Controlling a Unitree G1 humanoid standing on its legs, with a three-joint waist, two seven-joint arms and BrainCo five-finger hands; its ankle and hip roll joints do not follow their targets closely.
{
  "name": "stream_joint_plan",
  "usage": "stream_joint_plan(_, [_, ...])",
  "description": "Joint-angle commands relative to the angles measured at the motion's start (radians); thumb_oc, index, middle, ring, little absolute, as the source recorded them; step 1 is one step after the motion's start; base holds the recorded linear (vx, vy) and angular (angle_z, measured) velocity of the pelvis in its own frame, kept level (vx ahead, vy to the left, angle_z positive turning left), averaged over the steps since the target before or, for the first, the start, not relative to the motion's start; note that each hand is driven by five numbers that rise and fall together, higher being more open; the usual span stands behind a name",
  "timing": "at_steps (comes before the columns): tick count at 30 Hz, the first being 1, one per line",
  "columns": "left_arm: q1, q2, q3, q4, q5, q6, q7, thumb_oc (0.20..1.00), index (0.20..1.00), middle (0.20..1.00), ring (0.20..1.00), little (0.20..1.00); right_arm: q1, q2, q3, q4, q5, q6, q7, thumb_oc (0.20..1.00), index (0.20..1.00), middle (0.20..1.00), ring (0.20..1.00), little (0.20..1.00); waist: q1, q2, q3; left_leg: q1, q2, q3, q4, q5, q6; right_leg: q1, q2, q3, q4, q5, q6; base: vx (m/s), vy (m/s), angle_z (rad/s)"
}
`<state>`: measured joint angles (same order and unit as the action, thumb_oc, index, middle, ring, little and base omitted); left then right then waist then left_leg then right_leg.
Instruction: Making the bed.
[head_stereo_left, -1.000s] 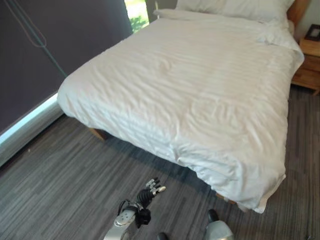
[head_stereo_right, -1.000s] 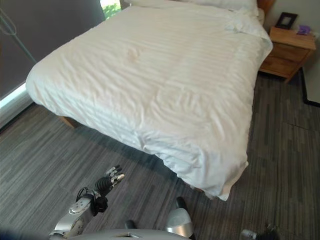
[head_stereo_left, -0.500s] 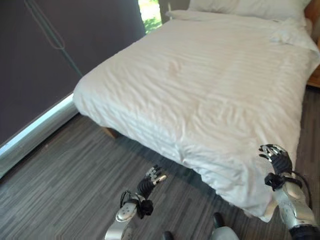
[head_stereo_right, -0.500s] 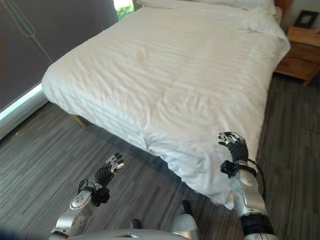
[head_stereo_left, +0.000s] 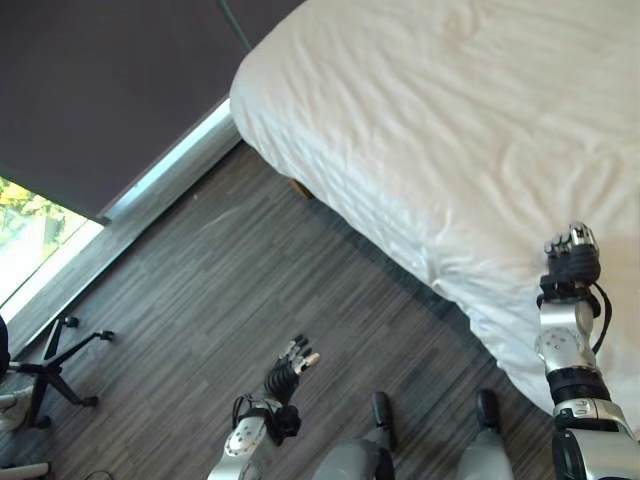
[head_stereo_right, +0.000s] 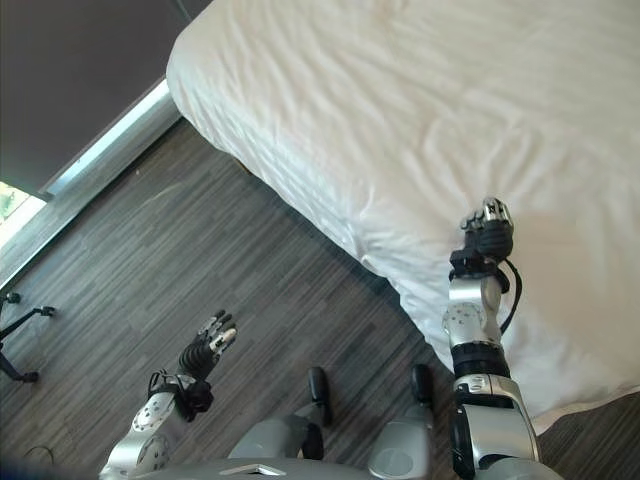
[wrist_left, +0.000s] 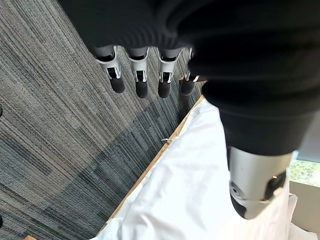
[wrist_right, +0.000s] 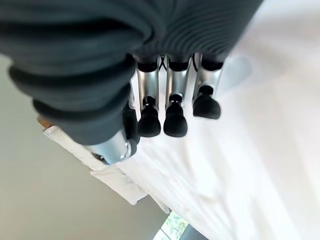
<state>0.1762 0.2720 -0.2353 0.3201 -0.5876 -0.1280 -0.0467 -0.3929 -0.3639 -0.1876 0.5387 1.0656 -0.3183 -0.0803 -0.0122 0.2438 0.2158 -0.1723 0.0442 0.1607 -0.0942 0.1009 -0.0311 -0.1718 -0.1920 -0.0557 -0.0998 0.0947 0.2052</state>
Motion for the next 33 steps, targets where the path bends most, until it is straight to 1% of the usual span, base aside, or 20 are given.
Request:
stream_joint_plan(1, [-0.054,-0.007,0.068,-0.009,-0.046,-0.052,0.002,1.000,1.000,1.000,1.000,1.000,0.045,-0.012,-0.071,0.083,-0.005,-0.002,-0.029,0.200,0.200,0.200,0.200,0.200,-0.013,-0.072,0.050,0.103,0.045,0.012,0.007,-0.099,-0.069,-0.038,-0.002,0.018,0.013,-0.036,-0.031,0.03,-0.008,0.02])
stream_joint_plan(6, [-0.044,-0.009,0.101,0.014,-0.053,-0.027,0.021,1.000,1.000,1.000,1.000,1.000,0.191,-0.093,-0.221,0.259,-0.010,0.064,-0.045,0.200,0.200,0.200,0.200,0.200,-0.078,-0.118,0.041,0.145,0.043,0.043,0.007,-0.127,-0.062,-0.012,-0.003,0.027,0.013,-0.030,-0.025,0.01,0.020,-0.10])
stream_joint_plan(7, [-0.043,-0.009,0.098,0.014,-0.053,-0.026,0.021,1.000,1.000,1.000,1.000,1.000,0.194,-0.095,-0.225,0.261,-0.009,0.066,-0.042,0.200,0.200,0.200,0.200,0.200,-0.075,-0.118,0.041,0.149,0.042,0.044,0.007,-0.128,-0.061,-0.010,-0.004,0.028,0.013,-0.030,-0.024,-0.03,0.067,-0.08])
stream_joint_plan(8, [-0.048,-0.007,0.102,0.012,-0.050,-0.027,0.027,1.000,1.000,1.000,1.000,1.000,0.236,-0.129,-0.253,0.325,-0.043,0.092,-0.055,0.200,0.200,0.200,0.200,0.200,-0.106,-0.142,0.034,0.168,0.037,0.056,0.007,-0.143,-0.054,-0.004,-0.004,0.037,0.013,-0.021,-0.018,-0.01,0.080,-0.12])
stream_joint_plan(11, [-0.058,0.003,0.100,0.004,-0.028,-0.022,0.031,1.000,1.000,1.000,1.000,1.000,0.300,-0.139,-0.294,0.377,-0.071,0.126,-0.053,0.200,0.200,0.200,0.200,0.200,-0.149,-0.181,0.020,0.204,0.031,0.089,0.007,-0.163,-0.043,0.001,-0.006,0.052,0.013,0.001,-0.008,-0.04,0.101,-0.36])
stream_joint_plan(16, [-0.086,0.013,0.083,-0.003,-0.013,-0.016,0.023,1.000,1.000,1.000,1.000,1.000,0.374,-0.145,-0.340,0.384,-0.100,0.147,-0.045,0.200,0.200,0.200,0.200,0.200,-0.184,-0.237,0.009,0.252,0.028,0.114,0.007,-0.180,-0.033,0.018,-0.007,0.049,0.016,0.029,0.006,-0.06,0.053,-0.29])
stream_joint_plan(17, [-0.092,0.018,0.077,-0.015,-0.008,-0.018,0.024,1.000,1.000,1.000,1.000,1.000,0.384,-0.145,-0.335,0.370,-0.122,0.146,-0.045,1.000,1.000,1.000,1.000,1.000,-0.187,-0.251,0.013,0.264,0.029,0.124,0.007,-0.183,-0.033,0.018,-0.007,0.040,0.020,0.040,0.014,-0.15,0.017,-0.36])
stream_joint_plan(18, [-0.109,0.021,0.061,-0.036,0.004,-0.024,0.019,1.000,1.000,1.000,1.000,1.000,0.419,-0.146,-0.297,0.300,-0.189,0.145,-0.034,1.000,1.000,1.000,1.000,1.000,-0.195,-0.269,0.019,0.275,0.032,0.138,0.007,-0.181,-0.034,0.015,-0.011,0.007,0.036,0.065,0.028,-0.13,0.014,-0.48])
stream_joint_plan(19, [-0.109,0.022,0.062,-0.036,0.004,-0.024,0.019,1.000,1.000,1.000,1.000,1.000,0.422,-0.141,-0.297,0.293,-0.192,0.146,-0.039,1.000,1.000,1.000,1.000,1.000,-0.195,-0.271,0.019,0.275,0.031,0.138,0.007,-0.179,-0.034,0.015,-0.012,0.007,0.035,0.067,0.029,-0.13,-0.007,-0.37])
stream_joint_plan(21, [-0.120,0.031,0.047,-0.079,0.029,-0.033,0.021,1.000,1.000,1.000,1.000,1.000,0.477,-0.100,-0.225,0.169,-0.280,0.149,-0.021,1.000,1.000,1.000,1.000,1.000,-0.199,-0.278,0.038,0.287,0.048,0.160,0.007,-0.175,-0.035,-0.001,-0.013,-0.031,0.093,0.067,0.038,-0.20,-0.006,-0.39])
stream_joint_plan(22, [-0.128,0.034,0.045,-0.091,0.042,-0.036,0.024,1.000,1.000,1.000,1.000,1.000,0.500,-0.059,-0.181,0.090,-0.333,0.149,-0.021,1.000,1.000,1.000,1.000,1.000,-0.185,-0.274,0.043,0.275,0.062,0.179,0.007,-0.154,-0.037,-0.014,-0.029,-0.104,0.138,0.044,0.017,-0.44,0.015,-0.54])
stream_joint_plan(23, [-0.150,0.033,0.041,-0.113,0.055,-0.034,0.026,1.000,1.000,1.000,1.000,1.000,0.554,0.002,-0.097,-0.030,-0.491,0.151,-0.026,1.000,1.000,1.000,1.000,1.000,-0.165,-0.259,0.040,0.267,0.095,0.231,0.007,-0.127,-0.034,0.017,-0.065,-0.258,0.227,-0.034,-0.027,-0.34,0.014,-0.75])
stream_joint_plan(24, [-0.148,0.034,0.041,-0.113,0.055,-0.034,0.026,1.000,1.000,1.000,1.000,1.000,0.558,0.006,-0.098,-0.036,-0.495,0.154,-0.029,1.000,1.000,1.000,1.000,1.000,-0.165,-0.260,0.041,0.268,0.095,0.230,0.007,-0.127,-0.035,0.017,-0.066,-0.259,0.233,-0.039,-0.027,-0.33,0.022,-1.17])
stream_joint_plan(25, [-0.161,0.031,0.040,-0.121,0.061,-0.030,0.032,1.000,1.000,1.000,1.000,1.000,0.578,0.027,-0.049,-0.073,-0.608,0.164,-0.043,1.000,1.000,1.000,1.000,1.000,-0.157,-0.259,0.033,0.265,0.107,0.261,0.007,-0.114,-0.030,0.037,-0.087,-0.302,0.289,-0.065,-0.038,-0.12,-0.001,-1.38])
stream_joint_plan(26, [-0.161,0.032,0.040,-0.121,0.061,-0.030,0.032,1.000,1.000,1.000,1.000,1.000,0.579,0.027,-0.049,-0.074,-0.608,0.165,-0.043,1.000,1.000,1.000,1.000,1.000,-0.157,-0.259,0.033,0.265,0.107,0.261,0.007,-0.114,-0.030,0.036,-0.087,-0.302,0.290,-0.065,-0.038,-0.33,-0.038,-0.90])
stream_joint_plan(27, [-0.165,0.044,0.034,-0.182,0.101,-0.041,0.053,1.000,1.000,1.000,1.000,1.000,0.608,0.085,0.062,-0.121,-0.777,0.195,-0.044,1.000,1.000,1.000,1.000,1.000,-0.130,-0.253,-0.002,0.260,0.126,0.311,0.011,-0.107,-0.025,0.136,-0.128,-0.307,0.356,-0.109,-0.031,-0.30,-0.049,-0.55])
stream_joint_plan(28, [-0.159,0.052,0.034,-0.206,0.116,-0.047,0.064,1.000,1.000,1.000,1.000,1.000,0.609,0.097,0.093,-0.121,-0.785,0.201,-0.032,1.000,1.000,1.000,1.000,1.000,-0.109,-0.252,-0.012,0.257,0.132,0.336,0.015,-0.099,-0.025,0.172,-0.146,-0.324,0.364,-0.116,-0.026,-0.41,-0.093,-0.46])
stream_joint_plan(31, [-0.139,0.062,0.071,-0.273,0.110,-0.070,0.117,1.000,1.000,1.000,1.000,1.000,0.586,0.113,0.189,-0.134,-0.847,0.209,-0.028,1.000,1.000,1.000,1.000,1.000,-0.029,-0.246,-0.046,0.251,0.178,0.448,0.027,-0.056,-0.046,0.289,-0.235,-0.458,0.305,-0.061,-0.003,-0.34,-0.215,-0.91])
stream_joint_plan(32, [-0.144,0.072,0.096,-0.293,0.106,-0.090,0.151,1.000,1.000,1.000,1.000,1.000,0.540,0.081,0.234,-0.152,-0.918,0.216,-0.040,1.000,1.000,1.000,1.000,1.000,0.012,-0.240,-0.064,0.239,0.217,0.499,0.039,-0.031,-0.057,0.332,-0.271,-0.505,0.267,-0.036,0.013,-0.36,-0.397,-1.44])
stream_joint_plan(33, [-0.149,0.078,0.089,-0.307,0.109,-0.094,0.151,1.000,1.000,1.000,1.000,1.000,0.522,0.072,0.246,-0.172,-0.936,0.215,-0.050,1.000,1.000,1.000,1.000,1.000,0.026,-0.243,-0.067,0.231,0.237,0.506,0.051,-0.009,-0.072,0.351,-0.232,-0.489,0.218,-0.068,0.011,-0.25,-0.330,-1.37])
